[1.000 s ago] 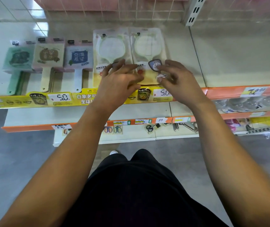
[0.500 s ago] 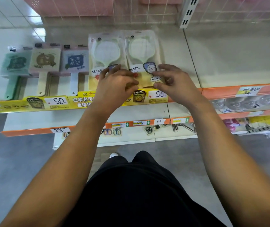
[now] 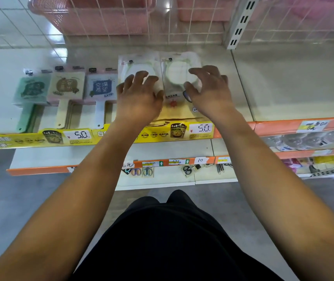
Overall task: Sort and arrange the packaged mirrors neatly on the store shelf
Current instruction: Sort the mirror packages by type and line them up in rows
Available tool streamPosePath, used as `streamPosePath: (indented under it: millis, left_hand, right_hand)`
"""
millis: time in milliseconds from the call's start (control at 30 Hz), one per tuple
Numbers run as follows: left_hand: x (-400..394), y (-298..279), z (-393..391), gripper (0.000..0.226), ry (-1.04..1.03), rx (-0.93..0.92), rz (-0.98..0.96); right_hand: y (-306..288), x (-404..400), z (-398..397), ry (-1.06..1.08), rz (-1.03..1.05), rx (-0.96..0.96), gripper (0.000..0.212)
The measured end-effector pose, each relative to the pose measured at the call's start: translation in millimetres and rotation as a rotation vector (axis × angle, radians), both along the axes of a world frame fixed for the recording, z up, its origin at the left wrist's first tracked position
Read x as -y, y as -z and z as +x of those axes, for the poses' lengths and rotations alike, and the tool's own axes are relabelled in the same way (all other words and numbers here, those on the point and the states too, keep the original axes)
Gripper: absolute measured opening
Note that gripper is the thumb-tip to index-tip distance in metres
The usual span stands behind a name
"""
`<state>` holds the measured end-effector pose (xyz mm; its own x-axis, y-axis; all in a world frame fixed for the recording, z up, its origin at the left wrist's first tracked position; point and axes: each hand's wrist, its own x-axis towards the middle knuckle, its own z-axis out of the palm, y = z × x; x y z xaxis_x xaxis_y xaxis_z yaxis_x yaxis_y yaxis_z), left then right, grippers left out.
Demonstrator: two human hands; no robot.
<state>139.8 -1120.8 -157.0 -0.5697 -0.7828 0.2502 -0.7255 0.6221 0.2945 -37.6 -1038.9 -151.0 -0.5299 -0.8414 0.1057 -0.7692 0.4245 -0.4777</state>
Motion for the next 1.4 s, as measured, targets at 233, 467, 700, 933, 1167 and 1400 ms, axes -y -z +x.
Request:
streamPosePath:
  millis: [233,467,700,933,1167,1400]
  left_hand:
    - [27.3,-1.1,-0.7,0.036,0.004,0.216,0.107]
    - [31.8,-9.0,-1.4,0.033,0.0,0.188,0.125]
    - [62.8,-5.9,-19.0,0.045,-0.016,0.121,0.007]
    - [104.9,6.1,-45.5,0.053,-0.013,0.19,0.055]
    - [113.0,14.5,-49.2,0.055,0.023,0.212,0.075]
    - [108.0,14.0,-45.5,0.052,0.034,0.202,0.06]
  right_hand:
    - [-0.9,23.6,5.3,-0.065,0.211,-0.034,0.032]
    - [-14.3,27.1,6.1,-0.042,0.203,-0.008,0.025]
    - [-21.6,46.4,1.5,-0.009,0.176,-0.101,0.048]
    - [-2.1,102.3,-12.2,-0.144,0.223,-0.201,0.059]
    - [9.9,111.5,-21.9,-0.179,0.252,-0.115,0.061]
    - [12.4,106.5,-23.0,-0.17,0.215,-0.107,0.058]
